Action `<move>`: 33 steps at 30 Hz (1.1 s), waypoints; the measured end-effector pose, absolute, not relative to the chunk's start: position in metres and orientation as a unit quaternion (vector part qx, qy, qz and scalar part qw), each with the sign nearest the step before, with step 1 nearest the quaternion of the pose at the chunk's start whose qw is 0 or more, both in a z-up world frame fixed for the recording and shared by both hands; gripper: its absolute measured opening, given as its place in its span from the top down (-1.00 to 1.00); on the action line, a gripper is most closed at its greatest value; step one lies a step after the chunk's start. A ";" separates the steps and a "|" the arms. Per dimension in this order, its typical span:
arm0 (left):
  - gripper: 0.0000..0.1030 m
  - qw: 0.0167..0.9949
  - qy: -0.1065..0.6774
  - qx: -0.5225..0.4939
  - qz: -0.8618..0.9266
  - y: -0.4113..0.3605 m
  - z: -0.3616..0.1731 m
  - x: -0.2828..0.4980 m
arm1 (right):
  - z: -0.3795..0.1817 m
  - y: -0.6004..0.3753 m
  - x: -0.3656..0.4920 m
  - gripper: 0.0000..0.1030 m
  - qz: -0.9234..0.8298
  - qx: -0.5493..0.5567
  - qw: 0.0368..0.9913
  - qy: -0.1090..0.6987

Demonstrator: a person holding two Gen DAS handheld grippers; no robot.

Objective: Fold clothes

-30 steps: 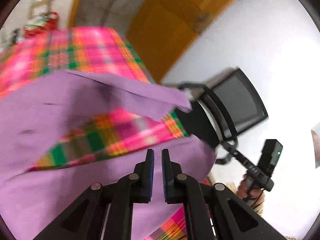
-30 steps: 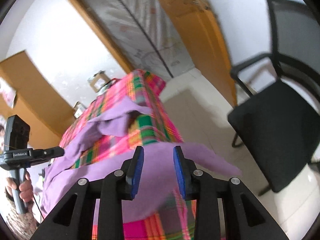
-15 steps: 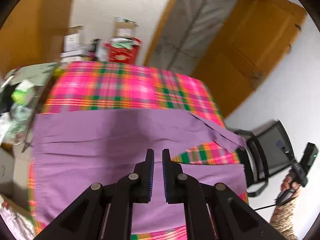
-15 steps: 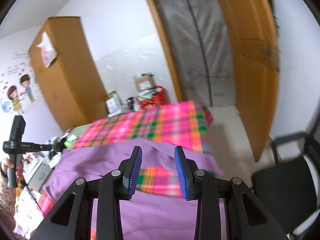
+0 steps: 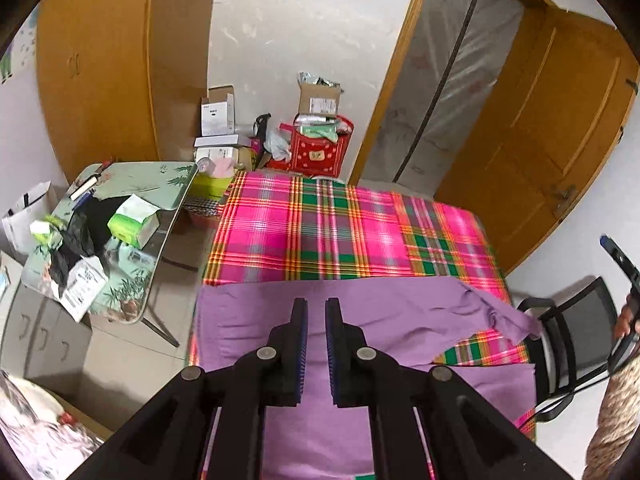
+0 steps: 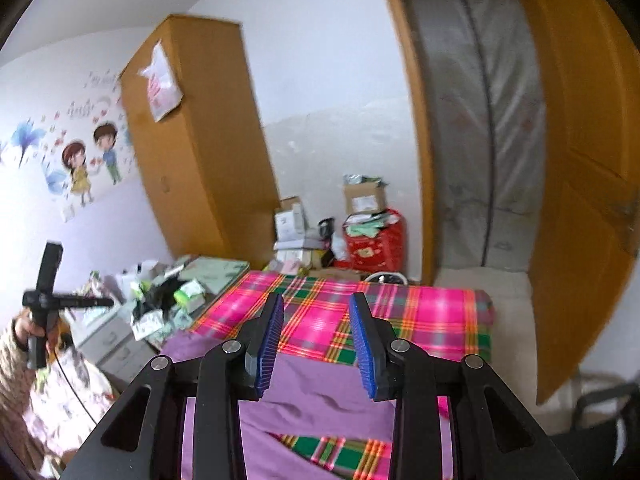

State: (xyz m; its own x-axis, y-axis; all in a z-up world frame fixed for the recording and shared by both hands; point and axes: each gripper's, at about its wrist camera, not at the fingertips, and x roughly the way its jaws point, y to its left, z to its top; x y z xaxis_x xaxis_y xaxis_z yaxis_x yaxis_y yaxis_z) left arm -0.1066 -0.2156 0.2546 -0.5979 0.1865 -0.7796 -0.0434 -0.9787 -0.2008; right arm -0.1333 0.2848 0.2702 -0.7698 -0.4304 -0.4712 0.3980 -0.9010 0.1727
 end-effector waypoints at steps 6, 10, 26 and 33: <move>0.83 0.096 -0.080 -0.492 0.862 -0.221 0.188 -0.167 | 0.218 0.244 -0.199 0.29 -0.920 0.291 0.261 -0.016; 0.83 0.132 -0.080 -0.518 0.841 -0.211 0.140 -0.207 | 0.157 0.215 -0.243 0.28 -0.899 0.345 0.269 0.020; 0.83 0.197 -0.012 -0.613 0.765 -0.167 0.007 -0.304 | 0.009 0.112 -0.351 0.19 -0.800 0.469 0.348 0.139; 0.83 0.213 -0.024 -0.599 0.772 -0.180 0.001 -0.310 | -0.014 0.119 -0.359 -0.06 -0.783 0.486 0.360 0.146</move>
